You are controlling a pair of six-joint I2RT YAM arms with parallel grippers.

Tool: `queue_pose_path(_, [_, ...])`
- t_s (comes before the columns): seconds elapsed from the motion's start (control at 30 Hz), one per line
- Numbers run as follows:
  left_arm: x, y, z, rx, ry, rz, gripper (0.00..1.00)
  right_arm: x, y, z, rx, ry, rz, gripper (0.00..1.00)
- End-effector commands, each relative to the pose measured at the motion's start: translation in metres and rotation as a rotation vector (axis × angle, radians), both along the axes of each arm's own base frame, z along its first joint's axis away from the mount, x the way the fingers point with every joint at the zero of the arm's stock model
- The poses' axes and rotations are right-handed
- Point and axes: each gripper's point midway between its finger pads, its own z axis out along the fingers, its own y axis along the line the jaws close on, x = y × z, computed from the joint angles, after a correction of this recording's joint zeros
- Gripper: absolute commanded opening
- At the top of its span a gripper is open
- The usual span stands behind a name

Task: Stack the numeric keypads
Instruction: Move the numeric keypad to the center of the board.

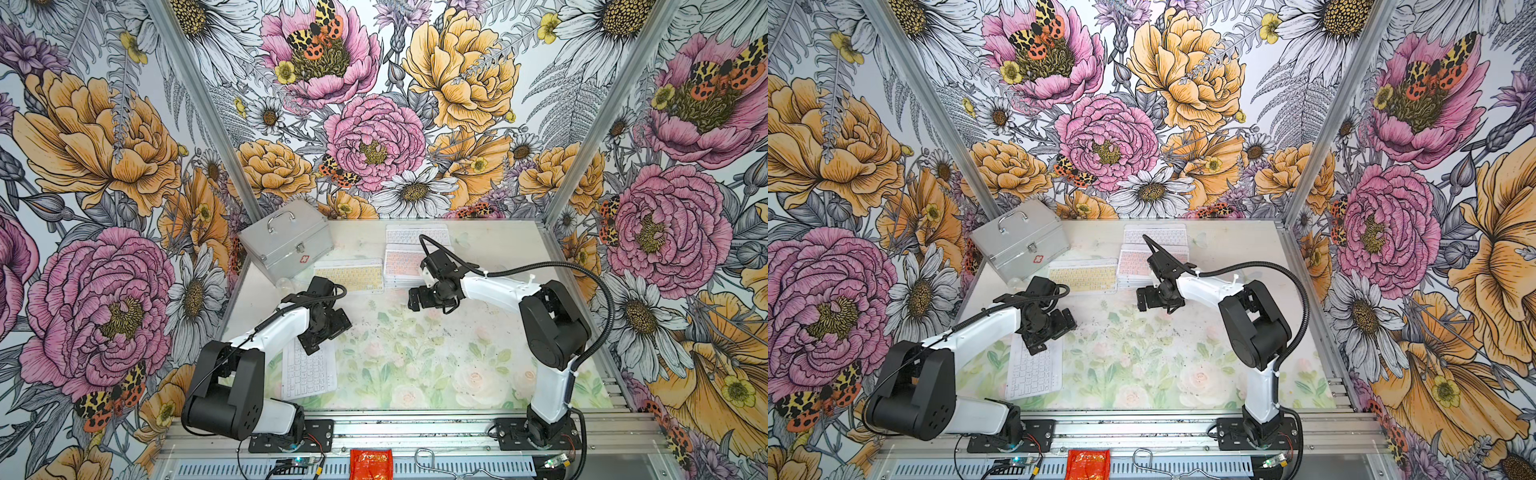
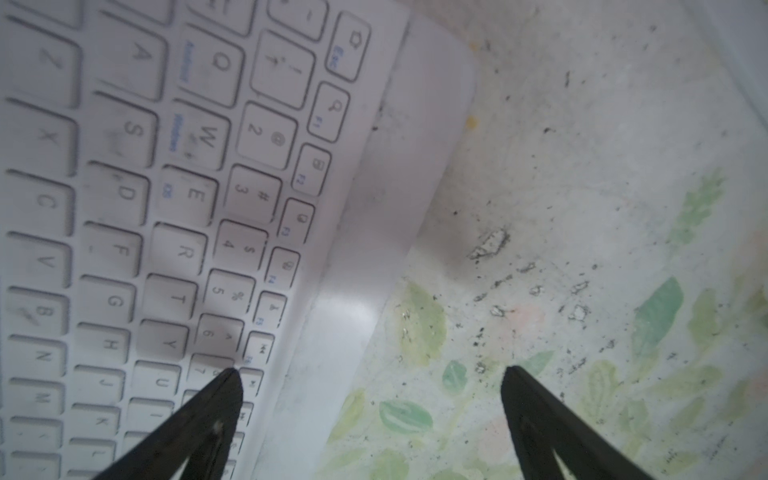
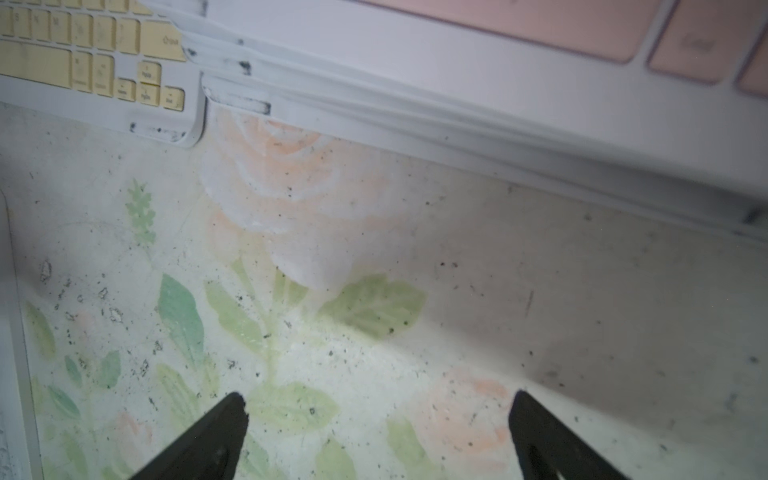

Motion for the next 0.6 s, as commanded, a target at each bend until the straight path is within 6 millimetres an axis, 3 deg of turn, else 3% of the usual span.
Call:
queue_pose_path(0.0, [0.008, -0.01, -0.002, -0.016, -0.032, -0.03, 0.99, 0.007, 0.001, 0.024, 0.048, -0.058, -0.011, 1.0])
queue_pose_path(0.17, [0.004, -0.023, -0.008, -0.013, -0.008, -0.081, 0.99, 0.007, -0.004, 0.024, 0.049, -0.056, -0.026, 1.0])
queue_pose_path(0.4, [-0.005, -0.026, -0.022, -0.007, 0.044, -0.107, 0.99, 0.006, -0.013, 0.027, 0.05, -0.061, -0.044, 1.0])
queue_pose_path(0.57, [-0.002, -0.053, -0.024, -0.081, 0.046, -0.142, 0.99, 0.008, -0.024, 0.026, 0.046, -0.059, -0.065, 1.0])
